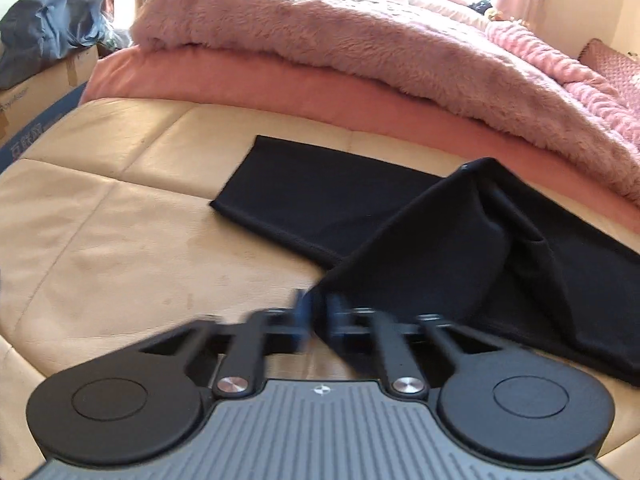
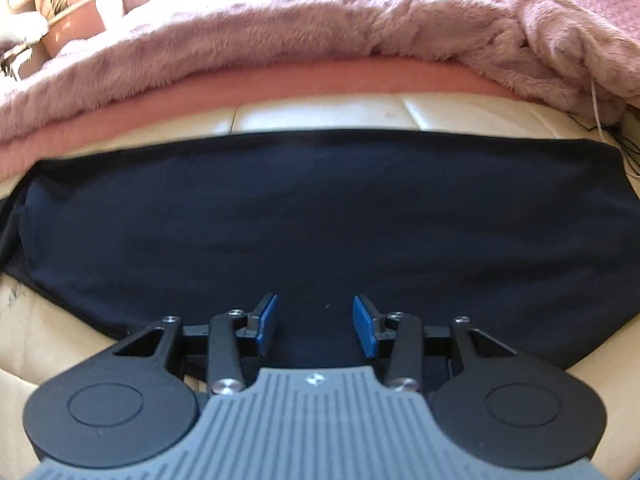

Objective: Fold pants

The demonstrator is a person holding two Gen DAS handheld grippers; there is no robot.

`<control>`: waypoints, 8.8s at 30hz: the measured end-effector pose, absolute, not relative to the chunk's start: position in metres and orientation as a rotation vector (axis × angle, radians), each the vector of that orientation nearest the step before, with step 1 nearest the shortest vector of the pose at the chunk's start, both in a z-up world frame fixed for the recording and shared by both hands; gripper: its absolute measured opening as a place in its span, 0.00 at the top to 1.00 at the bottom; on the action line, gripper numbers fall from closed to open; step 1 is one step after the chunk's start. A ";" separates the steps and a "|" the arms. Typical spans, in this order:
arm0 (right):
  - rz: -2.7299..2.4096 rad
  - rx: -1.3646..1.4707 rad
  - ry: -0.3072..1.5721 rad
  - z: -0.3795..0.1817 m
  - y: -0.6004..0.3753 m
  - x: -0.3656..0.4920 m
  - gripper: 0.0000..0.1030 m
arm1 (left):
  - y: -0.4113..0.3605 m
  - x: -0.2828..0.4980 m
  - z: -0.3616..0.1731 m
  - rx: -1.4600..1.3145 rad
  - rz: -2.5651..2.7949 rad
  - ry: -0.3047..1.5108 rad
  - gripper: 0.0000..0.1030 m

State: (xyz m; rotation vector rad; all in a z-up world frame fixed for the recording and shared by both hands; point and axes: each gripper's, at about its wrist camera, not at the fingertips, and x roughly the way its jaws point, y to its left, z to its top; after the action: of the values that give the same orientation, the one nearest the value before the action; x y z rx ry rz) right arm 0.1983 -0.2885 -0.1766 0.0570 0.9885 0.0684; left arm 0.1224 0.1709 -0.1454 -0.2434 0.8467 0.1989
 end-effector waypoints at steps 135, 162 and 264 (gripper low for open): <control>0.278 -0.125 1.024 -0.167 -0.305 0.175 0.94 | 0.006 0.257 -0.123 0.303 -0.564 1.026 0.93; 0.223 -0.211 1.013 -0.153 -0.295 0.166 1.00 | 0.266 0.207 -0.101 -0.571 0.266 0.899 0.95; 0.520 -0.122 0.968 -0.155 -0.173 0.168 0.94 | 0.243 0.067 -0.068 -0.745 0.539 0.546 0.95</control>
State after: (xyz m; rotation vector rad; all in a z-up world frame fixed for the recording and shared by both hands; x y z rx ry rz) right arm 0.1678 -0.1727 -0.1551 -0.1218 0.9678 0.5198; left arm 0.0674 0.2432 -0.0676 -0.7450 0.5459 0.5386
